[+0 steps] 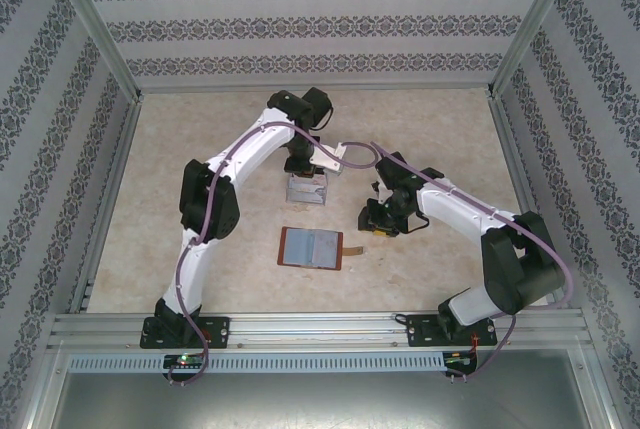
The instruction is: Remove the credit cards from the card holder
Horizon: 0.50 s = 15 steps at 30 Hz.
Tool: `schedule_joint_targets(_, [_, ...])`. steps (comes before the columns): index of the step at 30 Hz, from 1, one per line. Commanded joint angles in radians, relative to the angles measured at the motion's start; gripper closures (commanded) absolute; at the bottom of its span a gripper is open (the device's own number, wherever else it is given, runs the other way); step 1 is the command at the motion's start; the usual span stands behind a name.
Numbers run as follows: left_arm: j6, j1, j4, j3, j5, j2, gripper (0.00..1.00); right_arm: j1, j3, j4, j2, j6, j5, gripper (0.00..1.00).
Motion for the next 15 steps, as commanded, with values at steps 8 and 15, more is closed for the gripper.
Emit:
schedule_joint_targets(8, [0.006,0.017,-0.181,0.139,-0.015,0.111,1.0,-0.018,-0.013,0.003,0.007,-0.005,-0.002,0.62])
schedule_joint_targets(15, [0.001,0.018,-0.205,0.148,-0.022,0.13,1.0,-0.021,-0.008,0.003,0.016,-0.01,-0.006,0.62])
